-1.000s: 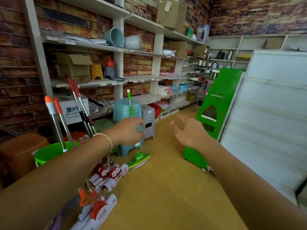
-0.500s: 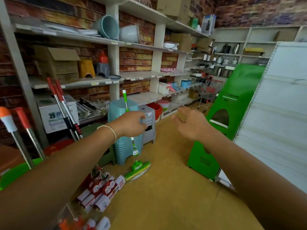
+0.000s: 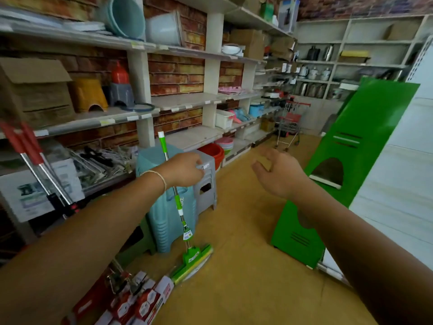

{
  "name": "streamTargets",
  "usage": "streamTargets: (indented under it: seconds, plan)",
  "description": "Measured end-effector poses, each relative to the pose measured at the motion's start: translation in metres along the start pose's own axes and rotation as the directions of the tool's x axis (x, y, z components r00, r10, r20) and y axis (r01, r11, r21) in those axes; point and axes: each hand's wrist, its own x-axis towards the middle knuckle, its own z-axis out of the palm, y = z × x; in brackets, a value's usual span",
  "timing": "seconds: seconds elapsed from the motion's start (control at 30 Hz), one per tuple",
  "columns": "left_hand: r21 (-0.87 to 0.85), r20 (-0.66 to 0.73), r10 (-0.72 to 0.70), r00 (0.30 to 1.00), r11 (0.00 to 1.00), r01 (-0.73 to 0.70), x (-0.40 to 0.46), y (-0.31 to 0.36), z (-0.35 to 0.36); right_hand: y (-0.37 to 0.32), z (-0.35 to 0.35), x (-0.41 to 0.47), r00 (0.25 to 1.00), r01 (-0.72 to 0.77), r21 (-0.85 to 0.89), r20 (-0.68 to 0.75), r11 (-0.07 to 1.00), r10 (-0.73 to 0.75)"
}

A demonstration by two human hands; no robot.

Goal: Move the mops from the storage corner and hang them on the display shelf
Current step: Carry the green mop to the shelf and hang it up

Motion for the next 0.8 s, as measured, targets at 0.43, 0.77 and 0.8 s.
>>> streamTargets:
  seconds: [0.43,0.77,0.8]
  plan:
    - [-0.105,-0.082,0.030,0.996,0.994,-0.038,0.213,-0.009,0.042,0.086,0.085,0.204,0.994,0.035,0.034,0.103,0.999,-0.038]
    - [-0.013,-0.029,-0.147,0.989,0.989,0.147,0.344,-0.061,0.053,0.112,0.156,0.377,0.931,0.204,-0.019,0.314,0.979,-0.188]
    - [-0.009,-0.020,-0.170,0.985,0.985,0.170,0.355,-0.072,0.058,0.112,0.170,0.391,0.922,0.217,0.003,0.327,0.976,-0.206]
